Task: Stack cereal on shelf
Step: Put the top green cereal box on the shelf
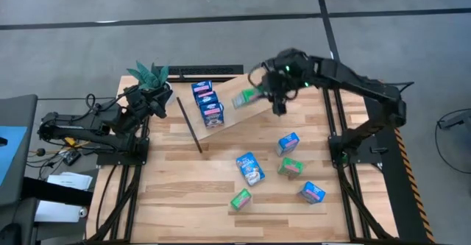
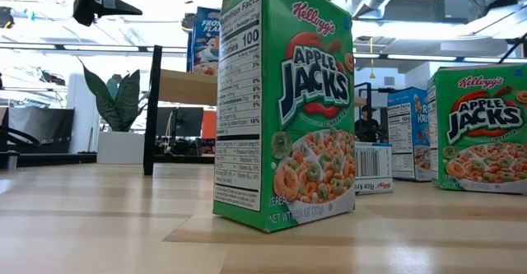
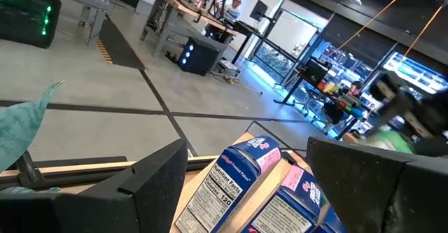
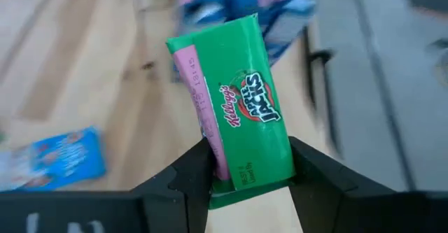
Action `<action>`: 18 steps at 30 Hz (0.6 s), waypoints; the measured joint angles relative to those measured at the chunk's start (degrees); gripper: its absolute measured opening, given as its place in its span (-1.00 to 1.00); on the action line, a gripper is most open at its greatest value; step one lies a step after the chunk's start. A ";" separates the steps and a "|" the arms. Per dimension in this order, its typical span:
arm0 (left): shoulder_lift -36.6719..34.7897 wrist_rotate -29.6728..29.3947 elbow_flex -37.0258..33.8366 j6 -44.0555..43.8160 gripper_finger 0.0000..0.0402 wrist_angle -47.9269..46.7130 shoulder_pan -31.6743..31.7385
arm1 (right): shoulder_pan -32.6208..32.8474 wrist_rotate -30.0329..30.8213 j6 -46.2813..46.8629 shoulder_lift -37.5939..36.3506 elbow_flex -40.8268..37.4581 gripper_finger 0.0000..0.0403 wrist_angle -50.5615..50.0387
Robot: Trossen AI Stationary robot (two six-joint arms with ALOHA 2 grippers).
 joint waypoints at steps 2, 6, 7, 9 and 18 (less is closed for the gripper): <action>0.00 -0.03 0.00 0.00 0.41 0.01 0.00 | -2.14 -0.03 -2.74 2.38 2.61 -0.09 -1.90; 0.00 -0.04 0.00 0.00 0.41 -0.01 0.00 | -5.27 -0.17 -7.52 8.22 8.21 -0.09 -3.25; 0.00 -0.04 0.00 0.00 0.41 -0.01 0.00 | -5.67 -0.67 -8.42 9.71 9.69 -0.09 -3.24; 0.00 -0.04 0.00 -0.04 0.41 -0.04 0.00 | -6.26 -2.86 -9.50 12.58 12.95 -0.09 -3.27; 0.00 -0.07 0.00 -0.68 0.41 -0.05 0.00 | -6.25 -4.89 -13.87 24.28 26.25 -0.09 -12.49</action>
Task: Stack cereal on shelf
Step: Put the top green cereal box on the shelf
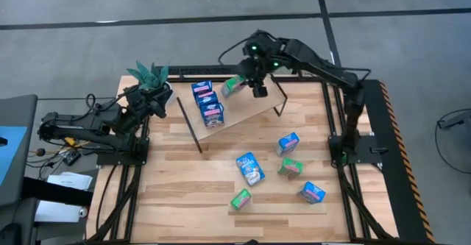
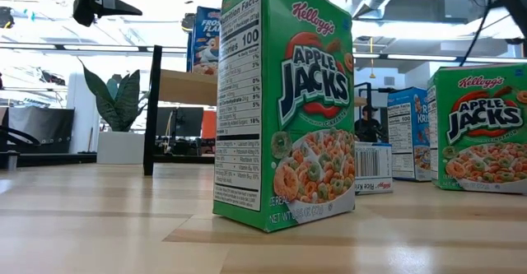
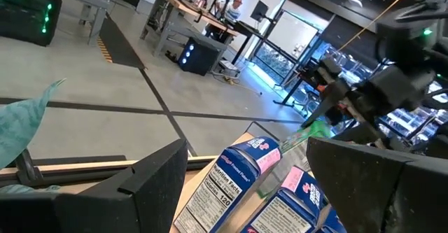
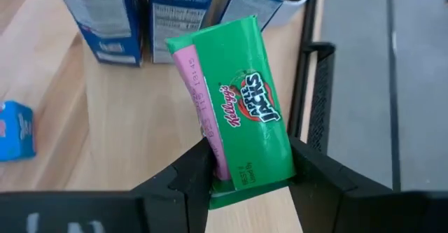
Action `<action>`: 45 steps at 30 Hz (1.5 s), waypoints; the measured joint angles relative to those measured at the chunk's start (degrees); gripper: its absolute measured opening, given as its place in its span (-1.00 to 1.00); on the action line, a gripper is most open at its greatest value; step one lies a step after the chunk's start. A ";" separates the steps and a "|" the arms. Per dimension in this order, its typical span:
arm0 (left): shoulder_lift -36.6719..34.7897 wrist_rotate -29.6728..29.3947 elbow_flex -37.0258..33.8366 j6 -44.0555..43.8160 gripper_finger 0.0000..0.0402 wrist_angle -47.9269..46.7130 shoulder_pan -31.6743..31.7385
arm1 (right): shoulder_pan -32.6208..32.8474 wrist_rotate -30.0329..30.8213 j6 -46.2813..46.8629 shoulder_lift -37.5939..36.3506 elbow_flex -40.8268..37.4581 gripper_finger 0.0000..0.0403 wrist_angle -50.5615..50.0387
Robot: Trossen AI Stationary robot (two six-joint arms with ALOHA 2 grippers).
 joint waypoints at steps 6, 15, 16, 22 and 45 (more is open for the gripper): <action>0.00 0.00 0.00 -0.70 0.41 -0.02 0.00 | 0.00 0.27 -1.96 4.35 3.98 -0.09 -1.32; 0.00 0.00 0.00 -0.81 0.41 -0.02 0.00 | -0.18 0.37 -3.28 4.37 4.18 -0.09 -1.18; 0.00 -0.01 0.00 -0.81 0.41 -0.02 0.00 | -0.27 0.36 -3.26 4.37 4.18 -0.09 -1.37; 0.00 -0.01 0.00 -0.81 0.41 -0.02 0.00 | -0.50 0.34 -2.62 4.37 4.18 -0.04 -2.27; 0.00 0.00 0.00 -1.60 0.41 0.00 0.00 | -0.44 0.25 -2.62 4.32 4.13 0.26 -0.30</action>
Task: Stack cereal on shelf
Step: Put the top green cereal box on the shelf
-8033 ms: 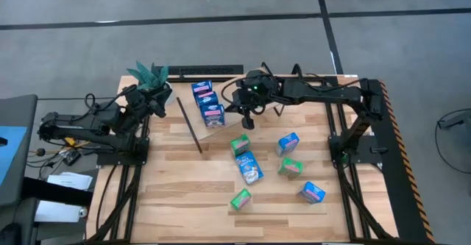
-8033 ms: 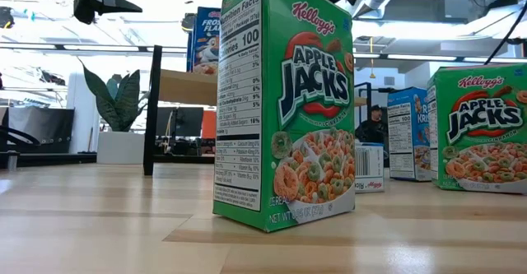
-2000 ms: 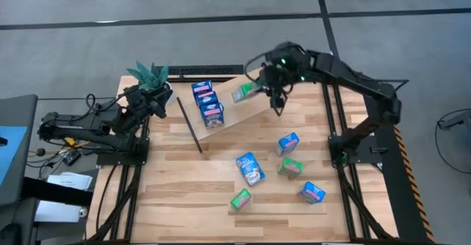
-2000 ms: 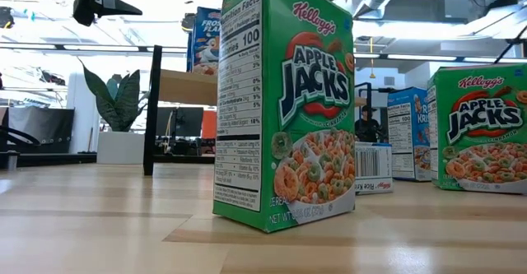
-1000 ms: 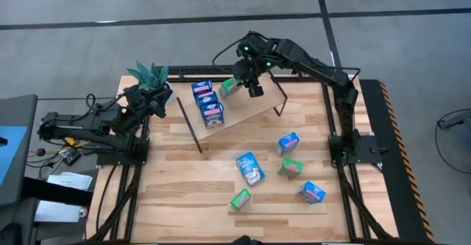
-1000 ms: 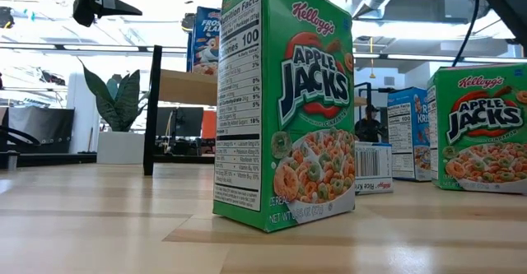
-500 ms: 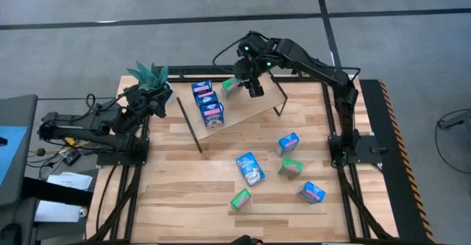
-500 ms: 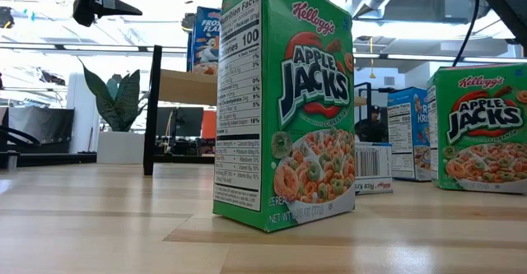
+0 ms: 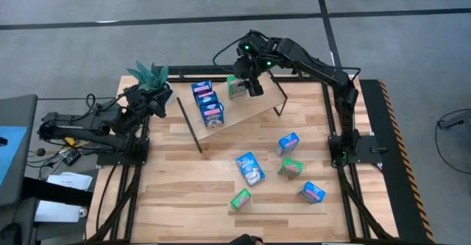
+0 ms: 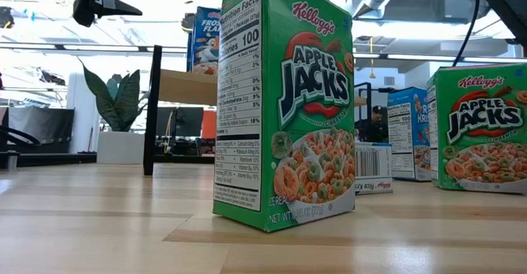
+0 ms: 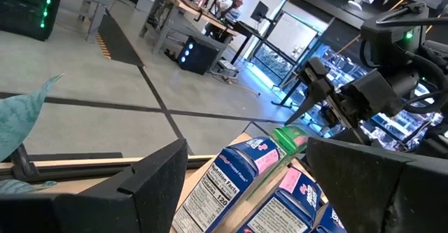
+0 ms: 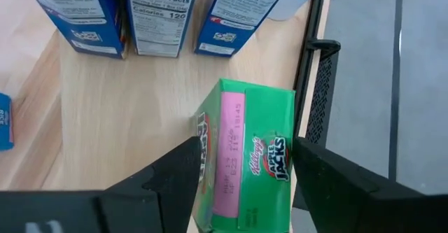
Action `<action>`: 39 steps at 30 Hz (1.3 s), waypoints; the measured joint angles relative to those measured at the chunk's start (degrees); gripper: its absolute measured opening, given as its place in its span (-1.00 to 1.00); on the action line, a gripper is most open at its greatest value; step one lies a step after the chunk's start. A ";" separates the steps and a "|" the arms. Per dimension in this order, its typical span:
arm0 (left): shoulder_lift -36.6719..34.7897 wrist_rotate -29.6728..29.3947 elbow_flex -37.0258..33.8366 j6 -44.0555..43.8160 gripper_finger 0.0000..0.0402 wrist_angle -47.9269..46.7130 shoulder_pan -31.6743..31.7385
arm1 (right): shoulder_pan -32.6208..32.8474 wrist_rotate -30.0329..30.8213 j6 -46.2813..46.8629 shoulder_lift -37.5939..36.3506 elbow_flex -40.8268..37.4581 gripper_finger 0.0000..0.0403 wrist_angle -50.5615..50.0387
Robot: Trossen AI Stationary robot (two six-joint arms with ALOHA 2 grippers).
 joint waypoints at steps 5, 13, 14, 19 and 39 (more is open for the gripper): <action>0.00 0.02 0.00 -0.24 0.41 -0.01 0.00 | 0.00 0.17 -0.36 -0.97 -0.03 0.30 2.47; 0.00 0.02 0.00 -0.31 0.41 0.00 -0.02 | 0.57 8.58 -0.85 -4.86 0.35 0.31 0.51; 0.02 0.02 0.00 -0.31 0.41 0.00 -0.02 | 0.59 9.22 -1.15 -5.99 0.39 0.28 0.16; 0.02 0.00 0.00 0.38 0.41 -0.03 0.00 | -2.07 3.07 2.28 -9.99 -0.03 -0.02 -4.18; 0.00 -0.44 0.00 0.55 0.41 -1.86 0.00 | -10.32 -16.09 12.53 -12.06 -27.34 -0.88 12.56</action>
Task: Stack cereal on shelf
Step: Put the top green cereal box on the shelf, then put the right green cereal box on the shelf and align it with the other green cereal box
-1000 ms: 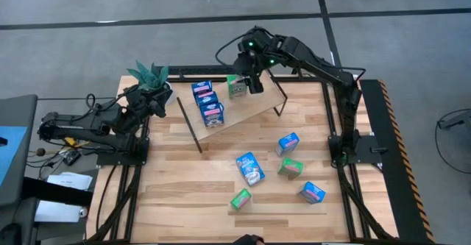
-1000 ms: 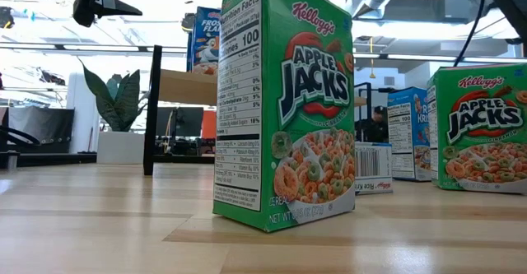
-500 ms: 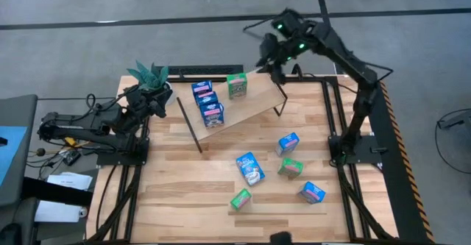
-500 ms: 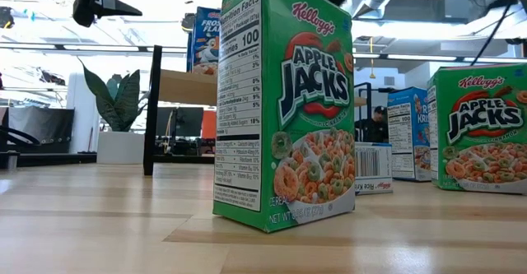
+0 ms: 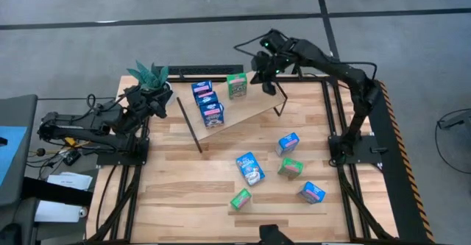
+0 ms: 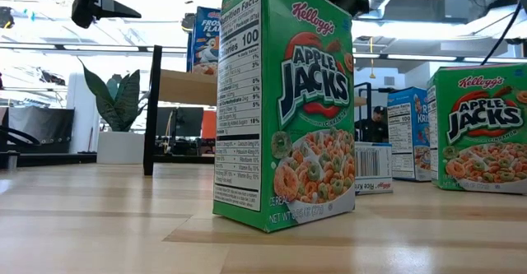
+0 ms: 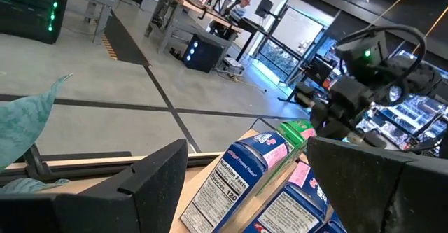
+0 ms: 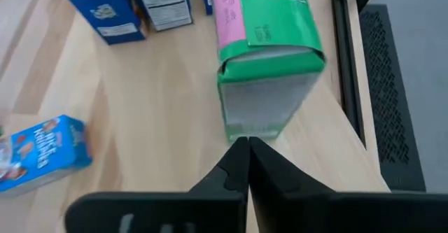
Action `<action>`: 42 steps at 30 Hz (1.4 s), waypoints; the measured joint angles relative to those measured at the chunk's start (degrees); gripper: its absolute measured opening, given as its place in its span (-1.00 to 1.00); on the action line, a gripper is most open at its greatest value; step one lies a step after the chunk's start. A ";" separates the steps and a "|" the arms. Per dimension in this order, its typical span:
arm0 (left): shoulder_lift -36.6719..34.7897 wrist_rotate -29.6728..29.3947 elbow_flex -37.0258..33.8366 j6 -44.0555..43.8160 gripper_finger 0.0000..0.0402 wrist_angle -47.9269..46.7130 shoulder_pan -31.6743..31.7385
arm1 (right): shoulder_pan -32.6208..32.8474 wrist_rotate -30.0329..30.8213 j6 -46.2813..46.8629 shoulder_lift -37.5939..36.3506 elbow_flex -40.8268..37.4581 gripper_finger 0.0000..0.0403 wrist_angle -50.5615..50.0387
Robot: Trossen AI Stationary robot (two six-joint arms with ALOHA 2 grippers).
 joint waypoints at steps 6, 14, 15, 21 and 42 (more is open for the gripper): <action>0.00 -0.07 0.00 0.00 0.41 -0.31 0.00 | 0.10 0.11 1.26 0.00 -3.06 -0.96 6.91; 0.00 -2.43 0.00 0.02 0.41 -0.33 0.00 | 2.02 0.08 2.57 0.92 -3.59 -0.87 12.42; 0.00 -2.56 0.00 0.02 0.41 -0.33 0.00 | 2.30 0.06 2.43 0.90 -3.55 -0.87 13.52; 0.00 -2.61 0.00 0.28 0.41 -0.49 0.00 | 2.78 2.53 2.35 1.86 -3.55 -0.92 19.87; 0.00 -0.93 -0.02 0.39 0.41 -1.70 0.00 | 9.26 10.47 13.33 -16.70 -3.42 -0.57 -26.54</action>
